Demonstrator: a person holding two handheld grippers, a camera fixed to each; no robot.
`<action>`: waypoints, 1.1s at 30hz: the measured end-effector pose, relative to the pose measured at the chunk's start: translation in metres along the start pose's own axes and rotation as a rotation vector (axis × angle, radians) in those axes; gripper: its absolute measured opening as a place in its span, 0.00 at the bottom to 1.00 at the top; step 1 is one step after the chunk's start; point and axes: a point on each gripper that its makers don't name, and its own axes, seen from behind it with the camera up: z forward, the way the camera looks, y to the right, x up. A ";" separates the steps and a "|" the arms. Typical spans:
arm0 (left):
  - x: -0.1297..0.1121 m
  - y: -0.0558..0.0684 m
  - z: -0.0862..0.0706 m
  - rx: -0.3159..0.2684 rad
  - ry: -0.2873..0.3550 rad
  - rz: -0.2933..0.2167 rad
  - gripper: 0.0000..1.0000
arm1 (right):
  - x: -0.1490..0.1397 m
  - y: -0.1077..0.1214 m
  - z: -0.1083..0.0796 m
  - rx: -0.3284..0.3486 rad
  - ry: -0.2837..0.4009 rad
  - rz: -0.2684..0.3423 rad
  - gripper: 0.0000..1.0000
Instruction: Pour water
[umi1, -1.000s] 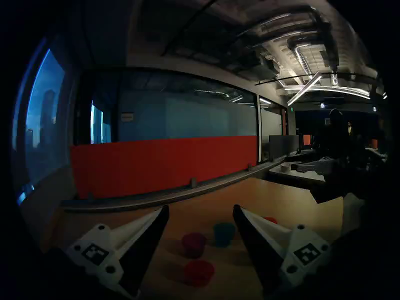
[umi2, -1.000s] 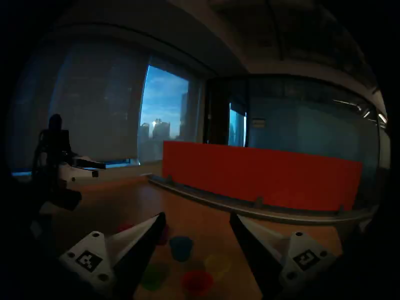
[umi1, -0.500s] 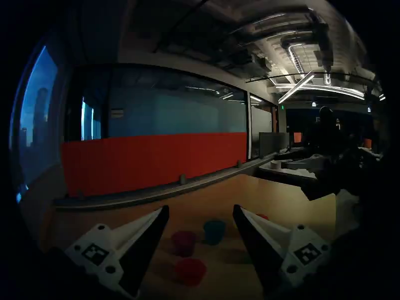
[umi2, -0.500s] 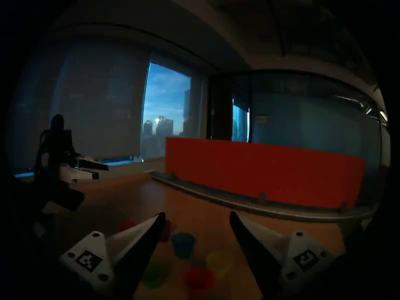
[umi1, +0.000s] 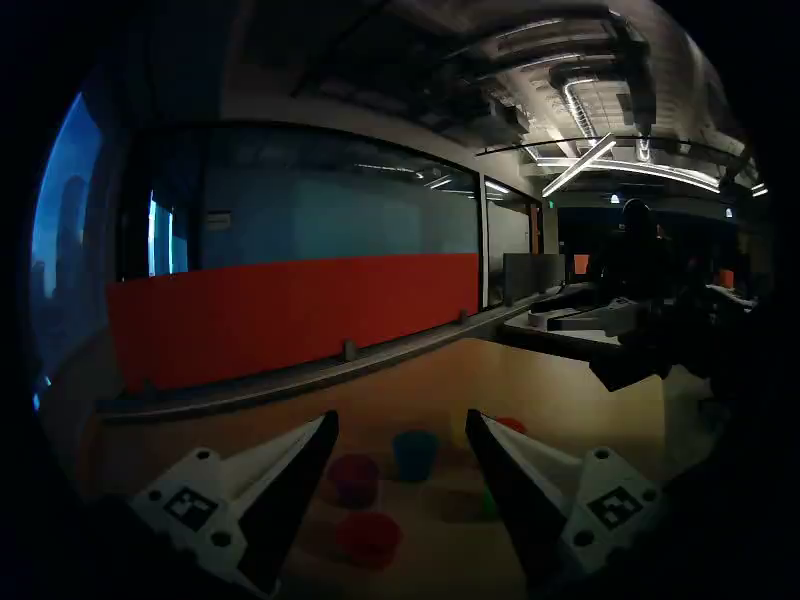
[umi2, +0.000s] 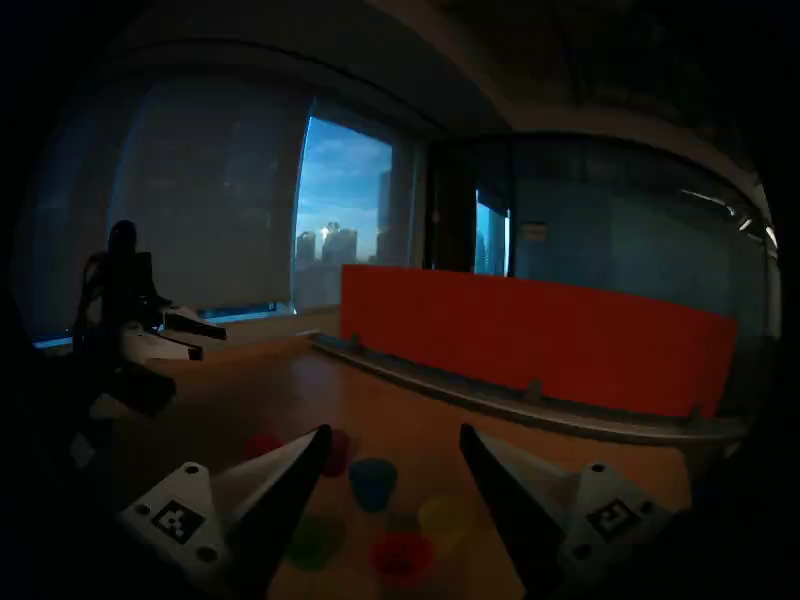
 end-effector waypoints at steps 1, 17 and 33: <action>-0.001 0.002 0.001 -0.006 -0.003 0.003 0.94 | -0.001 0.000 0.000 0.001 -0.003 -0.001 0.99; -0.016 0.013 0.017 -0.043 -0.034 0.018 0.94 | -0.014 0.005 0.006 0.005 -0.033 -0.007 0.99; -0.027 0.023 0.025 -0.080 -0.066 0.039 0.94 | -0.020 0.008 0.005 0.002 -0.052 -0.026 0.99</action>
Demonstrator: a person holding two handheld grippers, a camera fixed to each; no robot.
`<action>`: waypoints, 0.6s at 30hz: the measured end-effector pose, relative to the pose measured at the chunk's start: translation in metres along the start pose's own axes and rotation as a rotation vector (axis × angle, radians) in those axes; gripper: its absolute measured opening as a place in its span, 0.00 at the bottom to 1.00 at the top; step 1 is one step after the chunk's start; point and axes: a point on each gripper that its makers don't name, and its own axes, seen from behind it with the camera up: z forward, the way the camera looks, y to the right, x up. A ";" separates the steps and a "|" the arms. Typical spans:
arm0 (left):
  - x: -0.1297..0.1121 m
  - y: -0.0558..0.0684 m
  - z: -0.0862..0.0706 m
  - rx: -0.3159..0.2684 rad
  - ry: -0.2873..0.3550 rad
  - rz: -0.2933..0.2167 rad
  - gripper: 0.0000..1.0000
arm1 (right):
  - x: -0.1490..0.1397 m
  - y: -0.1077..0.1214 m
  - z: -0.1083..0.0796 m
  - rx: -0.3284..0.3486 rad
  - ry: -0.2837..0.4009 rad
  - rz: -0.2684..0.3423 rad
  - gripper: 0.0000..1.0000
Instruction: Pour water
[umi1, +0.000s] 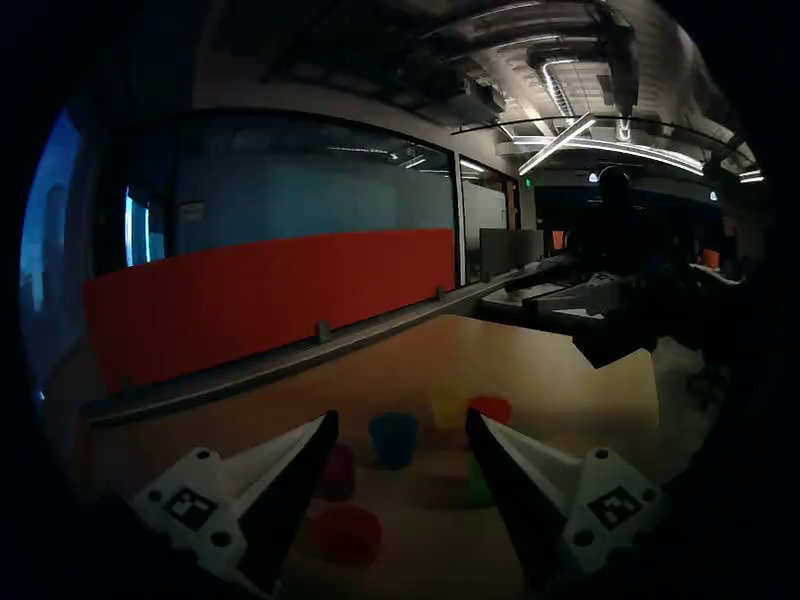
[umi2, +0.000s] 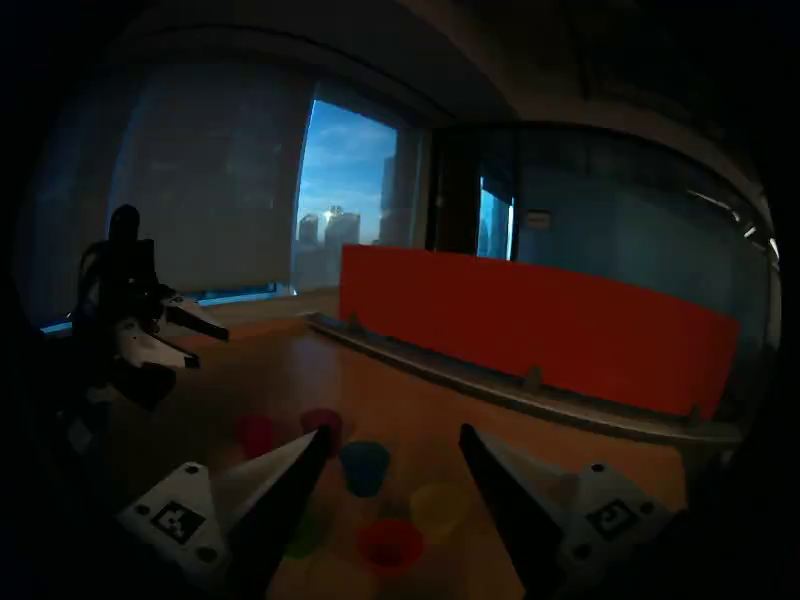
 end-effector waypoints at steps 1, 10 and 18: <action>0.000 0.001 0.000 -0.004 -0.002 0.001 0.95 | 0.000 0.000 0.000 0.001 0.000 0.000 0.99; -0.006 0.006 0.005 -0.027 -0.018 0.006 0.94 | -0.002 0.002 0.003 0.001 -0.005 -0.001 0.98; -0.021 0.019 0.014 -0.074 -0.055 0.022 0.95 | -0.006 0.005 0.005 0.003 -0.016 -0.003 0.98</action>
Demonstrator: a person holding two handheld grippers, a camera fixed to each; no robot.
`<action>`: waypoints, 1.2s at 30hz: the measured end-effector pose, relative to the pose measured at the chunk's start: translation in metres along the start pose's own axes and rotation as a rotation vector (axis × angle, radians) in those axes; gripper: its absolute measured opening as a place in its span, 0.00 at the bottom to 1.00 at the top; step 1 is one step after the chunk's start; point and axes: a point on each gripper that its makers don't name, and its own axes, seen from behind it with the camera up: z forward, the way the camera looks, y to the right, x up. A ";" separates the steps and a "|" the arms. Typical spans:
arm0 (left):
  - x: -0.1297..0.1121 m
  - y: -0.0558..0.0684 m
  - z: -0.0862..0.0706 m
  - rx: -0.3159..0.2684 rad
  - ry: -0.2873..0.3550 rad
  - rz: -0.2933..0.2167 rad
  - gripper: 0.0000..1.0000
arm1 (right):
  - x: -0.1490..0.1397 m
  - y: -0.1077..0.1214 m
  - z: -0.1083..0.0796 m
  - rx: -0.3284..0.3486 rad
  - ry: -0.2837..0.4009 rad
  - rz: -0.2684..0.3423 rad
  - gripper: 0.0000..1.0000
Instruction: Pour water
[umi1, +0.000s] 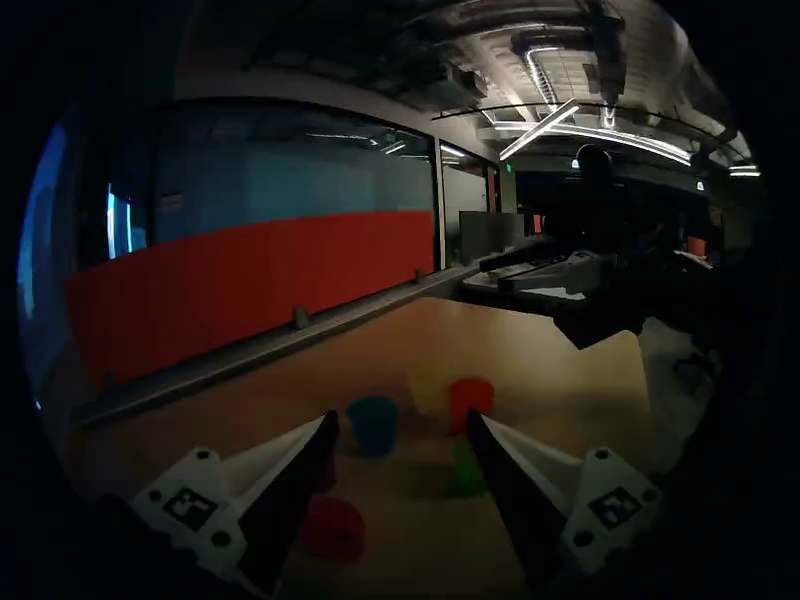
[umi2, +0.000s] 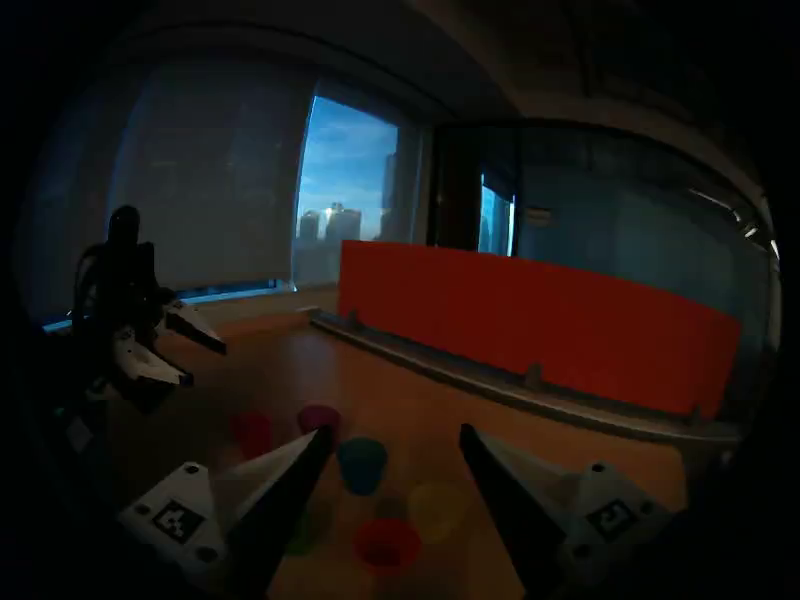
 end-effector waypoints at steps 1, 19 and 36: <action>-0.002 0.002 0.002 -0.005 -0.006 0.004 0.95 | -0.001 0.000 0.000 0.001 -0.002 -0.001 0.98; -0.047 0.038 0.038 -0.106 -0.104 0.054 0.95 | -0.017 0.003 0.011 0.008 -0.042 -0.001 0.98; -0.073 0.057 0.057 -0.168 -0.169 0.074 0.95 | -0.026 0.008 0.017 0.010 -0.058 0.002 0.98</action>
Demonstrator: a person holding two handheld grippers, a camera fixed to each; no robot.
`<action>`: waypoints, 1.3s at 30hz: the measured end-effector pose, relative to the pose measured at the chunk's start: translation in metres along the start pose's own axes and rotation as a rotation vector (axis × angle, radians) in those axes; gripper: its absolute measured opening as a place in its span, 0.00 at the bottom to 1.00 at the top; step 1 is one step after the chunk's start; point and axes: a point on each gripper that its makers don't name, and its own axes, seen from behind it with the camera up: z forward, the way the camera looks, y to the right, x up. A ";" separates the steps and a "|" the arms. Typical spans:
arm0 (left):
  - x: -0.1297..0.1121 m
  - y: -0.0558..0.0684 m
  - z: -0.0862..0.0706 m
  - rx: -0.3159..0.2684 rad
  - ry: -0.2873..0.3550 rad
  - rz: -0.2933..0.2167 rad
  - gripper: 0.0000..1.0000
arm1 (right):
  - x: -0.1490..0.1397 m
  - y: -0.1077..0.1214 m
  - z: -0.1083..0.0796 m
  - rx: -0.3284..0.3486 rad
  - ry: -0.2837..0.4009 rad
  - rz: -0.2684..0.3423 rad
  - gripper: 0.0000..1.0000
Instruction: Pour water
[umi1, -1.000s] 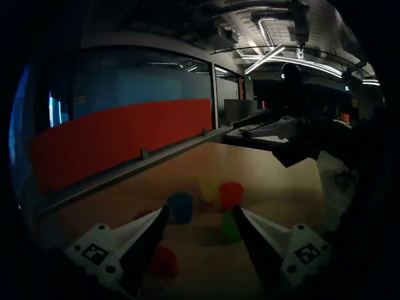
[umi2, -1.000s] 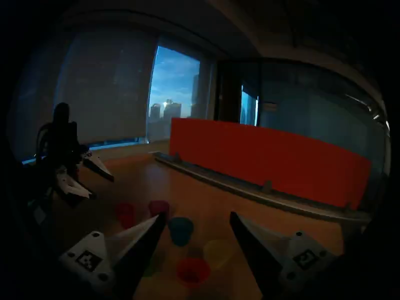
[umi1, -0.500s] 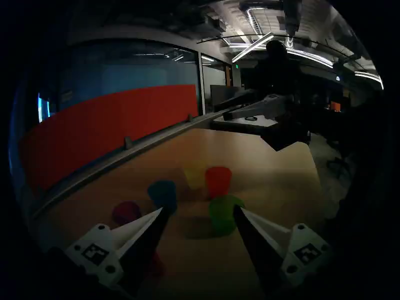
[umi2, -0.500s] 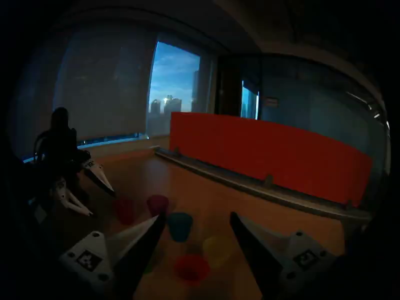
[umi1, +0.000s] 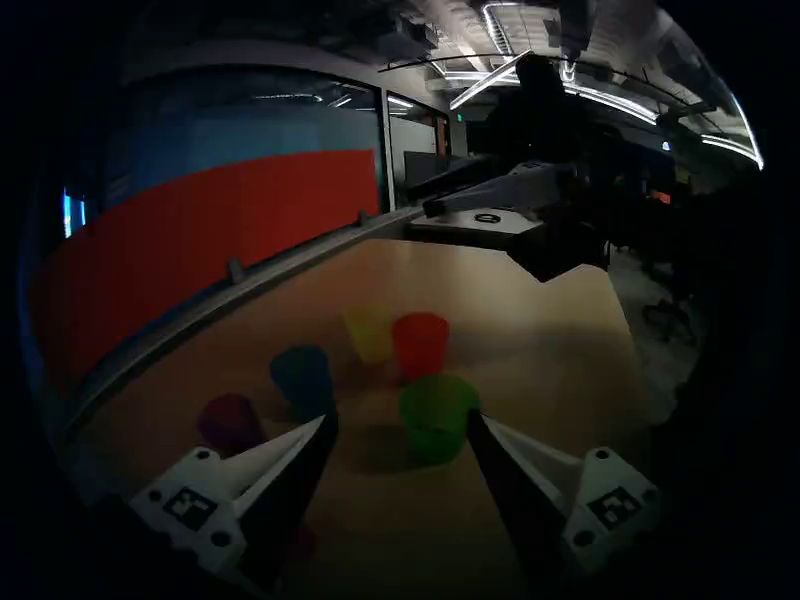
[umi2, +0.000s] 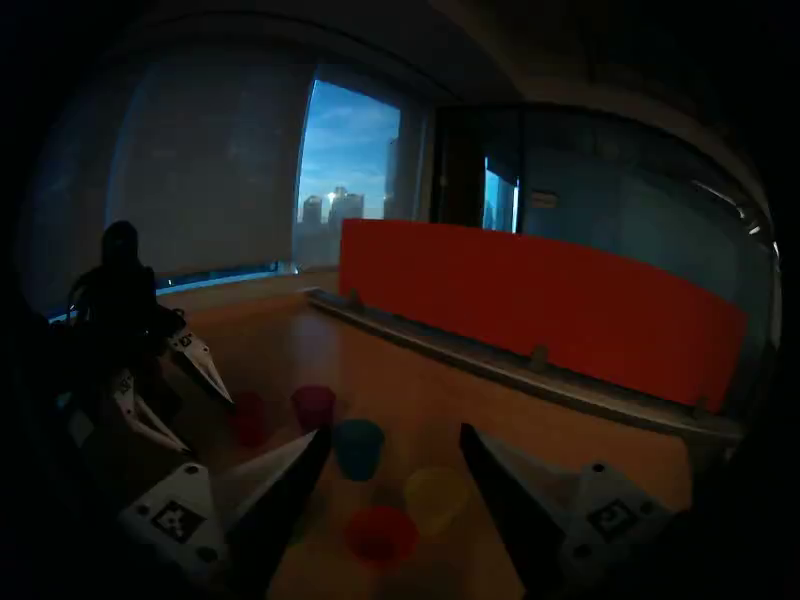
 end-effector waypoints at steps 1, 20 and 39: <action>-0.001 0.001 0.001 -0.003 -0.004 -0.002 0.95 | -0.001 0.001 0.000 -0.001 -0.001 0.001 0.98; -0.031 0.016 0.036 -0.079 -0.124 -0.026 0.95 | -0.009 0.010 0.014 0.001 -0.019 0.011 0.97; -0.045 0.029 0.069 -0.109 -0.194 -0.065 0.93 | -0.010 0.016 0.017 -0.005 -0.022 0.005 0.97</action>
